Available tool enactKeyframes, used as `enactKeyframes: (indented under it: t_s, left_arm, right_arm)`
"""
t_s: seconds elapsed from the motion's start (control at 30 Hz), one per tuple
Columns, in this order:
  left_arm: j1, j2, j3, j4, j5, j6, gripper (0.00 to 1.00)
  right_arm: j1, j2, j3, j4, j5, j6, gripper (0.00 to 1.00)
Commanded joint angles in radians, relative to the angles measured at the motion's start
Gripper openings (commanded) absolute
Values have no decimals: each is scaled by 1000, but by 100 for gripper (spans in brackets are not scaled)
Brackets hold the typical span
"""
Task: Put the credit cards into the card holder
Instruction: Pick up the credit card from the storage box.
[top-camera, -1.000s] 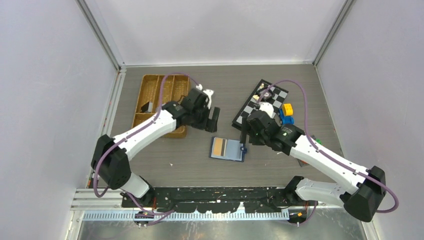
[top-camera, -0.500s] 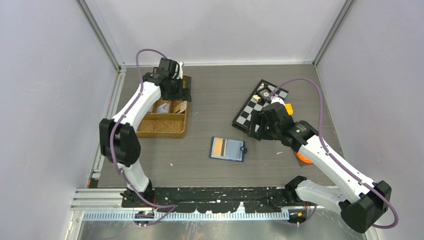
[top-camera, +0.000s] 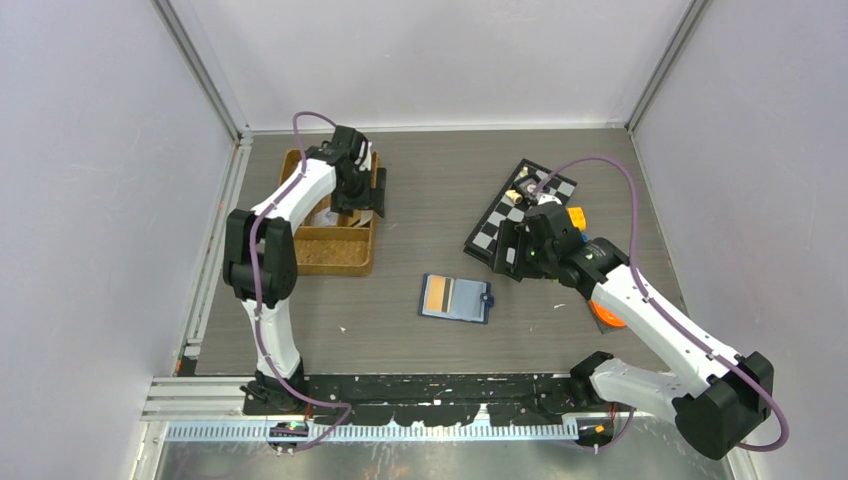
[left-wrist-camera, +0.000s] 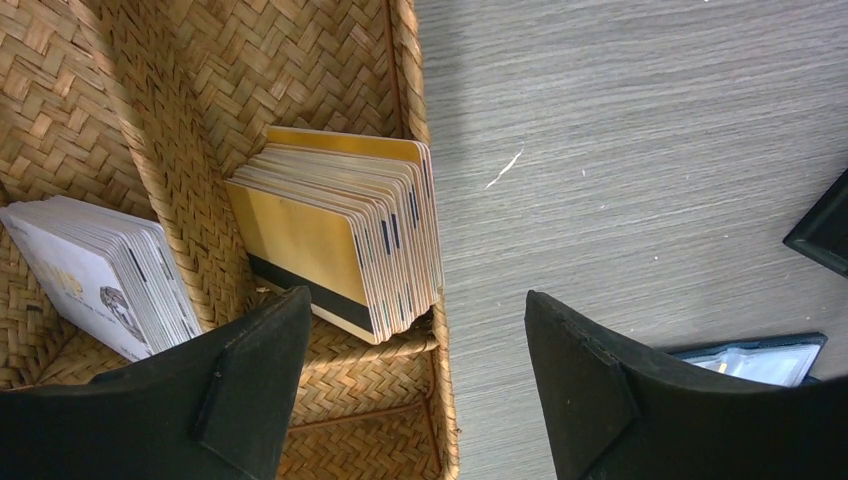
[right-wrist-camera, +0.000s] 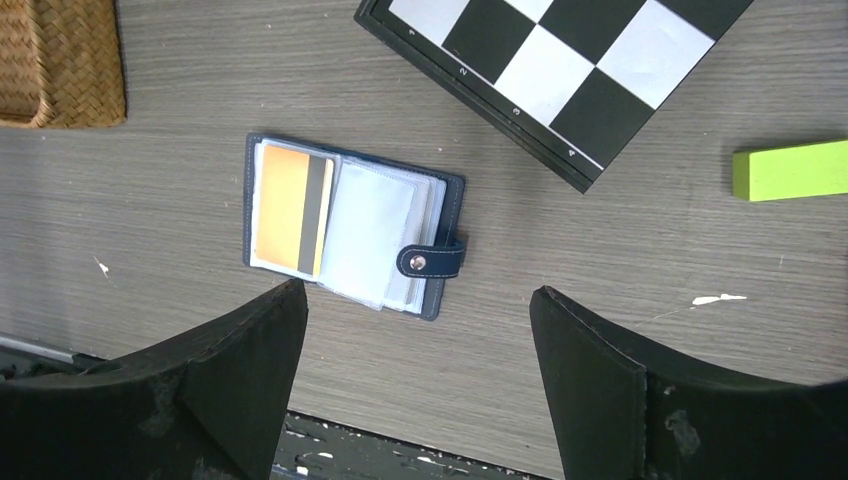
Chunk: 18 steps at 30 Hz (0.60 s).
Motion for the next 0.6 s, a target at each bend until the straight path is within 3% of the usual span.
enactKeyframes:
  t_s: [0.0, 0.57]
  left_arm:
    - [5, -4, 7, 41, 19, -11, 80]
    - [5, -3, -19, 48, 118, 0, 80]
  right_arm:
    - [-7, 5, -10, 53, -32, -3, 87]
    - [-12, 0, -35, 84, -68, 32, 85]
